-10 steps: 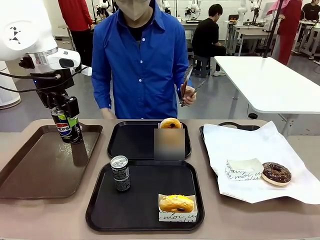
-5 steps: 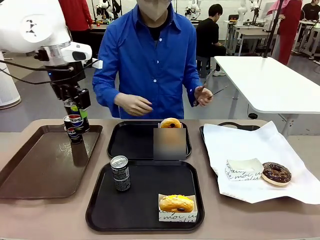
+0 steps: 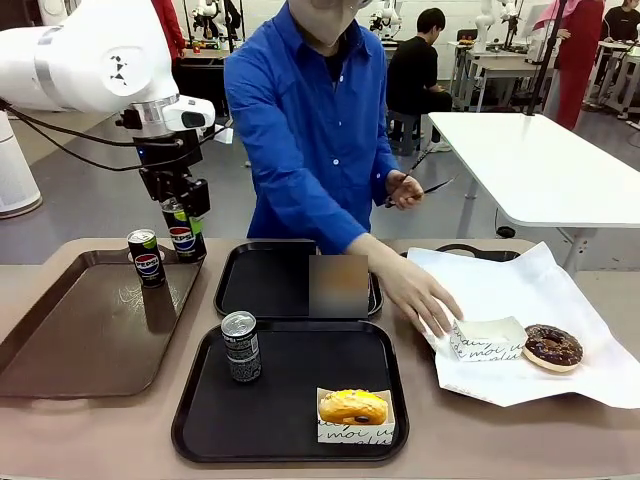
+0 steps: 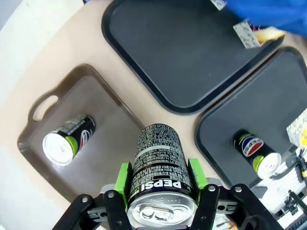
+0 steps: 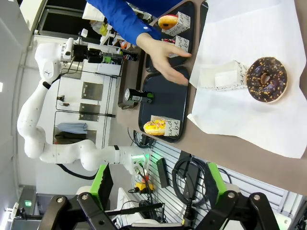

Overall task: Set up donuts and drinks on trays.
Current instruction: Pick up one Pepsi coke from the Handle tray and place it on the Flat Tray without a Pepsi coke.

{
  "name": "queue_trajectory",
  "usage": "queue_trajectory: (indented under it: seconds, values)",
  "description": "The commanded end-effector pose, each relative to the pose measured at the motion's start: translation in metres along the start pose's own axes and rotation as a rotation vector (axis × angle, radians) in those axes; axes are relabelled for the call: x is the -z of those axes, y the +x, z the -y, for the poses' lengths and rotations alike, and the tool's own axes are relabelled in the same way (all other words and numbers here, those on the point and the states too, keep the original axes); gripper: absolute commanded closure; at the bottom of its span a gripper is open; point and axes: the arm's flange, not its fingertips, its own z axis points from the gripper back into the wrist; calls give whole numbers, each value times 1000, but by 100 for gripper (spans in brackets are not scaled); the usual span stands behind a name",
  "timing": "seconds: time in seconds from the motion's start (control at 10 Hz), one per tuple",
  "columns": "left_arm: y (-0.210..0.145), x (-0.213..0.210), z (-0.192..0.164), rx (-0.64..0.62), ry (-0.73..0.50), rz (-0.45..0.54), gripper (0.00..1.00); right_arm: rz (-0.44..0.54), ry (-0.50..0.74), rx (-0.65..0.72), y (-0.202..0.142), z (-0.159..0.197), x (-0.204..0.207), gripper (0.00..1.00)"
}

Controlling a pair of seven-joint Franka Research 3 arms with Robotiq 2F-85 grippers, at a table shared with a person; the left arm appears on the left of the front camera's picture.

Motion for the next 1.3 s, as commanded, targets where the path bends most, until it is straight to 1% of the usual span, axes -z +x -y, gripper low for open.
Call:
queue_trajectory:
  seconds: [0.0, 0.1, 0.2, 0.3, 0.4, 0.7, 1.0, 1.2]
  values:
    - [-65, -17, -3, 106, 67, -97, 42, 11, 23, -17, 0, 1, 0, 0]
    - [-109, -20, -4, 171, 124, -176, 42, 11, 23, -17, 0, 1, 0, 0]
    - [-144, -22, -7, 189, 178, -223, 42, 11, 23, -17, 0, 1, 0, 0]
    - [-167, -21, -4, 175, 195, -220, 42, 11, 23, -17, 0, 1, 0, 0]
    - [-177, -19, 4, 194, 199, -202, 42, 11, 23, -17, 0, 1, 0, 0]
    - [-169, -29, 1, 205, 202, -159, 42, 11, 23, -17, 0, 1, 0, 0]
    - [-174, -26, 1, 168, 174, -115, 42, 11, 23, -17, 0, 1, 0, 0]
    - [-160, -34, -2, 187, 162, -86, 42, 11, 23, -17, 0, 1, 0, 0]
